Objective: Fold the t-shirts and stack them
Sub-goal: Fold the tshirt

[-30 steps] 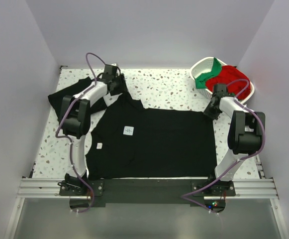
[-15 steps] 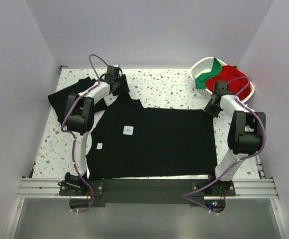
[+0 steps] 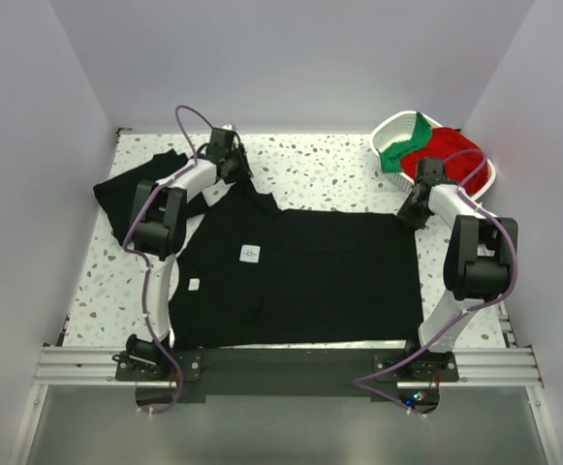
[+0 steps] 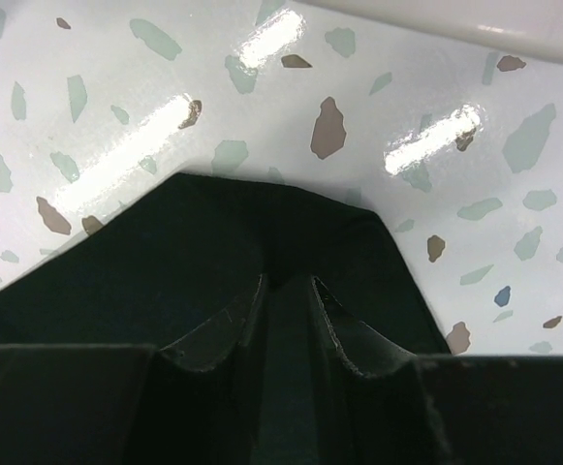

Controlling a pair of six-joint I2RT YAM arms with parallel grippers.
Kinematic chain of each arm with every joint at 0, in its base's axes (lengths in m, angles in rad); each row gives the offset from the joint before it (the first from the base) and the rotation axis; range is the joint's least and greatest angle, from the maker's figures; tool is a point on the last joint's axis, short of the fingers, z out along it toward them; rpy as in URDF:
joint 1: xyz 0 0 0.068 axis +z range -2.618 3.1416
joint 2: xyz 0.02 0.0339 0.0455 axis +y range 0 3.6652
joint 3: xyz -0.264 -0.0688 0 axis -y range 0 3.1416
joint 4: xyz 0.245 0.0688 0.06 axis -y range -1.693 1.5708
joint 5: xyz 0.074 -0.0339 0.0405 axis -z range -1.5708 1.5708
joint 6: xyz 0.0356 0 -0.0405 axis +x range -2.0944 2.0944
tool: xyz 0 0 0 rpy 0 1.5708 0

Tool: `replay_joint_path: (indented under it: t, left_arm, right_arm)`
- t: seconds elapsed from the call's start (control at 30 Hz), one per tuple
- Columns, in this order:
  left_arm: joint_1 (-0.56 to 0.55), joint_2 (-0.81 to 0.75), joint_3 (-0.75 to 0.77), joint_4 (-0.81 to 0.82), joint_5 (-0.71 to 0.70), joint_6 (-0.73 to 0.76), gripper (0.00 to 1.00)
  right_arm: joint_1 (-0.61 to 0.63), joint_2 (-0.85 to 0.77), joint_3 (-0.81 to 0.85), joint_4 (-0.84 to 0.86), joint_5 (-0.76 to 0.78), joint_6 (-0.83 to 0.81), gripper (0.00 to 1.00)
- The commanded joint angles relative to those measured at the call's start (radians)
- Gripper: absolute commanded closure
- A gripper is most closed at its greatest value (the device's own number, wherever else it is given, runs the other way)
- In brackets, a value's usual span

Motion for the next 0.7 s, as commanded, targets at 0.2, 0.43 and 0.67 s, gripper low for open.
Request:
replay_joint_path:
  t: [0.2,0.43,0.67]
  left_arm:
    - [-0.014,0.013,0.039,0.035,-0.009,-0.008,0.76]
    - [-0.012,-0.002,0.043,0.031,-0.008,-0.006,0.85]
    - [-0.012,-0.025,0.041,0.026,-0.009,0.000,0.85]
  right_arm:
    - [-0.001,0.020,0.054,0.002,-0.013,-0.013,0.79]
    - [-0.001,0.040,0.058,0.010,-0.015,-0.019,0.79]
    - [-0.001,0.068,0.058,0.028,-0.021,-0.018,0.76]
